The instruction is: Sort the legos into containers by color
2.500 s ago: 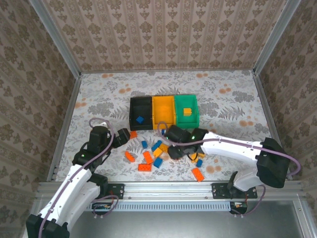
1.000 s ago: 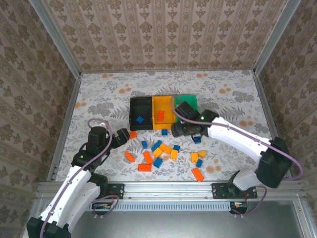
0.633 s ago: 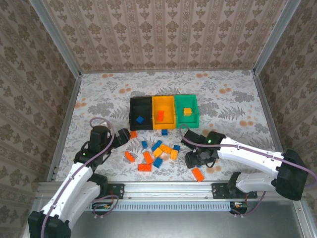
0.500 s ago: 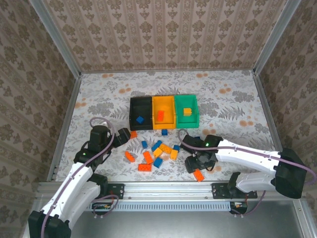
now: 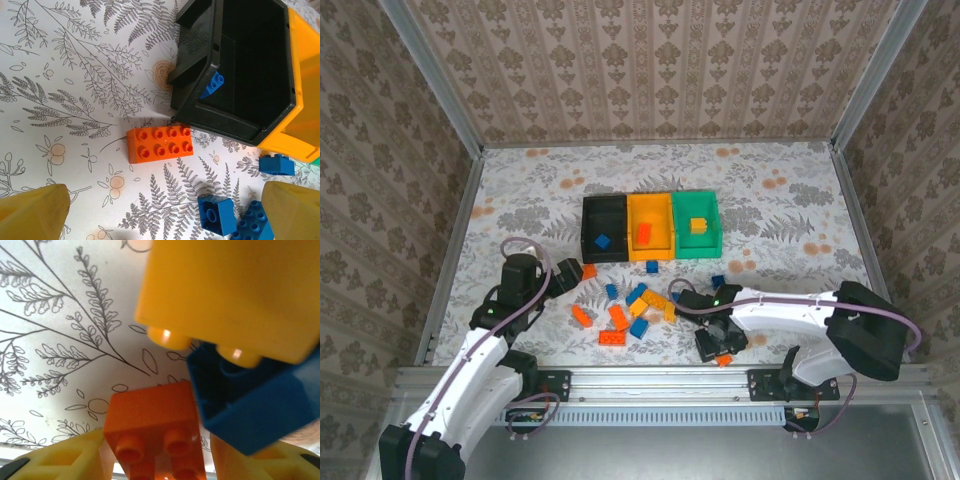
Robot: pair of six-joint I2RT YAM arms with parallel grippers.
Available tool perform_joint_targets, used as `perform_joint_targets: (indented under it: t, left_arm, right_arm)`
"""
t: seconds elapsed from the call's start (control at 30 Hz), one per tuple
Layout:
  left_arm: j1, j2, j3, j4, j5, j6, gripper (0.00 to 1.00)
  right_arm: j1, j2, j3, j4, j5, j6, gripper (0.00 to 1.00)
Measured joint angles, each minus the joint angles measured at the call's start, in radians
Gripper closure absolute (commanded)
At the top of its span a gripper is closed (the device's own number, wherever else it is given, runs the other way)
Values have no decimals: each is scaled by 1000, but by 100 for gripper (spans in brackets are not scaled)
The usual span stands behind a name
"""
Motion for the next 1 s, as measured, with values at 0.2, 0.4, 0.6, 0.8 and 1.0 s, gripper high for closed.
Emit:
perform_joint_targets:
  t: [0.2, 0.4, 0.6, 0.8, 1.0]
  left_arm:
    - [5, 0, -11, -1, 5, -2, 0]
    - [5, 0, -11, 0, 8, -5, 0]
    - [5, 0, -11, -2, 8, -11, 0]
    - [6, 4, 4, -24, 7, -19, 0]
    - [6, 7, 8, -28, 18, -19, 0]
  right_arm:
    - [4, -2, 4, 8, -12, -1, 70]
    - [11, -75, 14, 5, -10, -1, 72]
    - [2, -128, 211, -20, 32, -37, 72]
    - [-135, -16, 447, 64, 82, -141, 71]
    - [-278, 262, 687, 187, 120, -217, 71]
